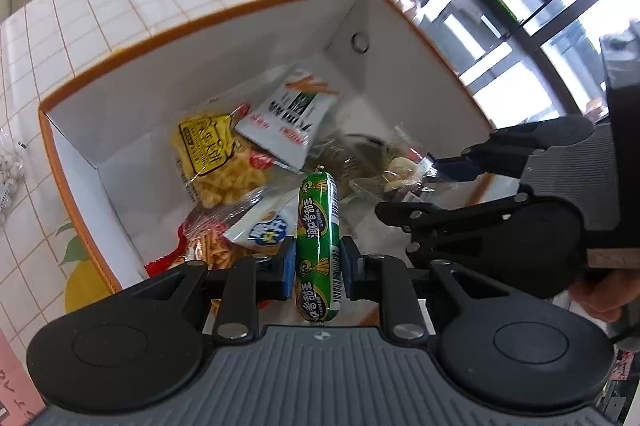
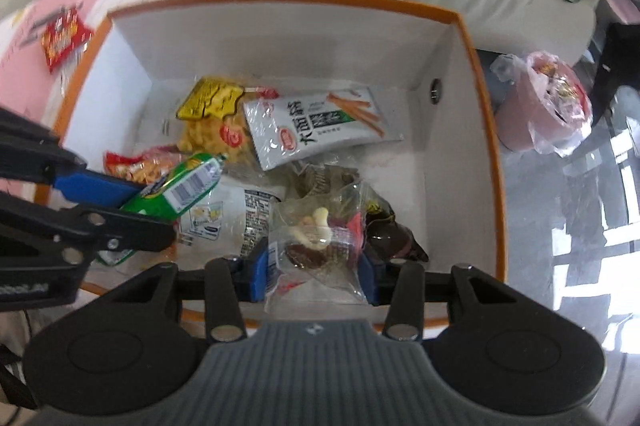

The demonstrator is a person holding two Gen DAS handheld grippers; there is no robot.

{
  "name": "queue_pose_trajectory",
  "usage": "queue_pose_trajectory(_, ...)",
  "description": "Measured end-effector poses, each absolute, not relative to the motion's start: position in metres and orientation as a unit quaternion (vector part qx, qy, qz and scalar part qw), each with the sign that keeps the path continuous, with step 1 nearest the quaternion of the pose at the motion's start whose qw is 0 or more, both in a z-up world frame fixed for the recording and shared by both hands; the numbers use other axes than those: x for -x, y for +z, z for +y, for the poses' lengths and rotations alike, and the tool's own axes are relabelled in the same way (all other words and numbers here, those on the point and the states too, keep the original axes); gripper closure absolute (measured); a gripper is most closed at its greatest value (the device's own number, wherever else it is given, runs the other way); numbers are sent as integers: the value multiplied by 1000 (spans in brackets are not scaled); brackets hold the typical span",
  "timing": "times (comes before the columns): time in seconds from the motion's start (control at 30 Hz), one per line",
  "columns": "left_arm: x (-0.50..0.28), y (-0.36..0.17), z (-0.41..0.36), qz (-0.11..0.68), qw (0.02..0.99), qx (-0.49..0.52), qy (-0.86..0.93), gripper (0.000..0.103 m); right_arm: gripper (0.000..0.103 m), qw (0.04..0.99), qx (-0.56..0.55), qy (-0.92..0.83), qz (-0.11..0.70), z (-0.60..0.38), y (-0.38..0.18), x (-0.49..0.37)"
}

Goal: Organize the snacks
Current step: 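Carry both snacks over the orange box and open both tools to drop them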

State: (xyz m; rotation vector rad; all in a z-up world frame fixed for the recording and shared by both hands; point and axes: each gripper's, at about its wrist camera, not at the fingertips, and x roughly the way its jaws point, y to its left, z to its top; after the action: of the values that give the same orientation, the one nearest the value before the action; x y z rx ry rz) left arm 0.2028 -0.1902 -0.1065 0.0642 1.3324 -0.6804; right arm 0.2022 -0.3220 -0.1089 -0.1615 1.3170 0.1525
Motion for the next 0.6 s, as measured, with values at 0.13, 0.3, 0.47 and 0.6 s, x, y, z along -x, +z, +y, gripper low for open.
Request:
queue_pose_trajectory(0.13,-211,-120,-193,625,716,-23,-310,78,60,766,106,81,629,-315,-123,-210)
queue_pose_trajectory(0.3,-219,-129,-195,634,709,-33,-307,78,59,753,114,88,642,-314,-132,-216)
queue_pose_trajectory(0.47,-225,-130,-195,638,710,-50,-293,78,58,743,107,87,655,-316,-135,-220)
queue_pose_trajectory(0.6,-224,-128,-196,637,713,-60,-286,78,56,742,104,79,658,-317,-136,-221)
